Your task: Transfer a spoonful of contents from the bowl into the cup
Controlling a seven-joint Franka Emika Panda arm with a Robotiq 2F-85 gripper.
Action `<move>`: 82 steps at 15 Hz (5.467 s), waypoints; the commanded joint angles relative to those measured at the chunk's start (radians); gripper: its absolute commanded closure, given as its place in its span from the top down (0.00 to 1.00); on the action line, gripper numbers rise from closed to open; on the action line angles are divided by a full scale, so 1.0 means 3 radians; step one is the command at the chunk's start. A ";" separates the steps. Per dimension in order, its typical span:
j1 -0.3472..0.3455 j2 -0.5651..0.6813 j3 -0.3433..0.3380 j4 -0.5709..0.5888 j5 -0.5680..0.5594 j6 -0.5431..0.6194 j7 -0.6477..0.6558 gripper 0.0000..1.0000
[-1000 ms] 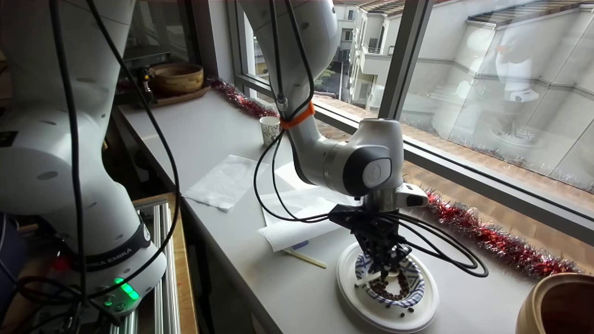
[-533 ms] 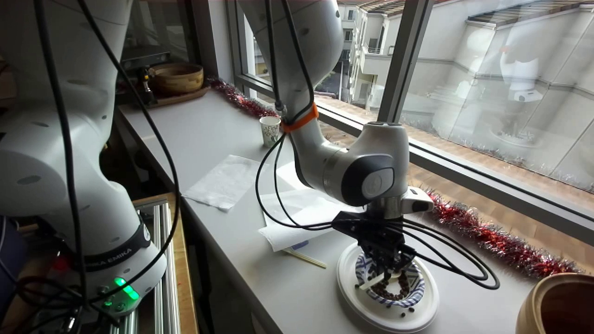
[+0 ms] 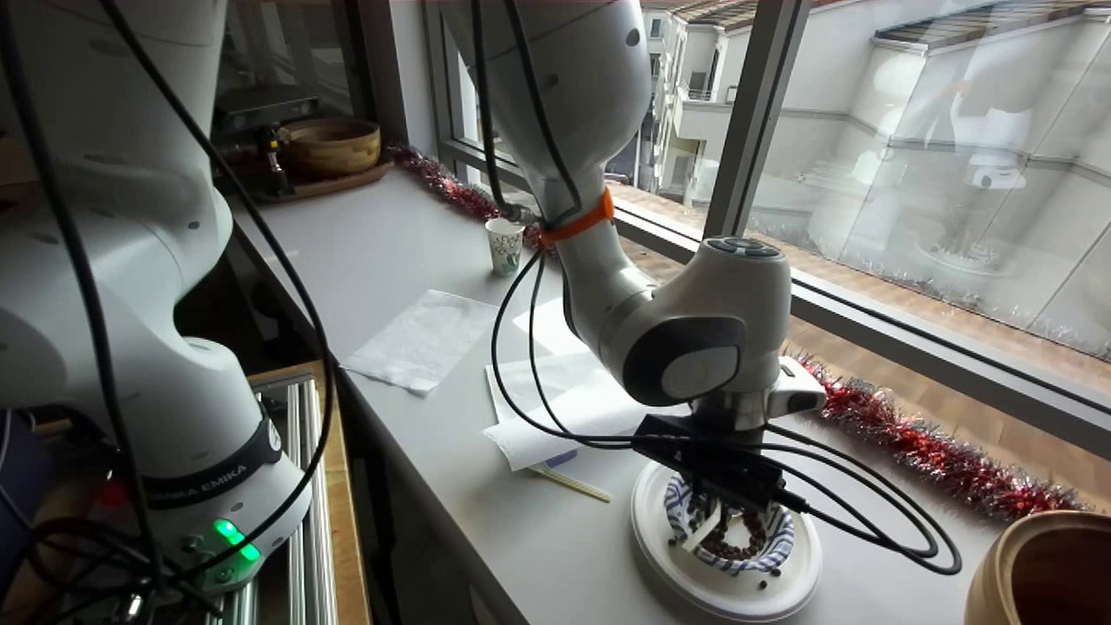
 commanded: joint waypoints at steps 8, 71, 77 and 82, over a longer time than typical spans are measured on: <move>-0.0856 -0.0114 0.0720 -0.0184 0.0911 -0.0055 -0.1660 0.04; 0.1664 -0.2313 0.0254 -0.1422 0.1554 -0.0297 -0.2020 0.15; 0.1657 -0.2308 0.0225 -0.1422 0.1555 -0.0298 -0.2026 0.15; 0.1889 -0.2335 0.0318 -0.1291 0.1477 -0.0405 -0.2176 0.04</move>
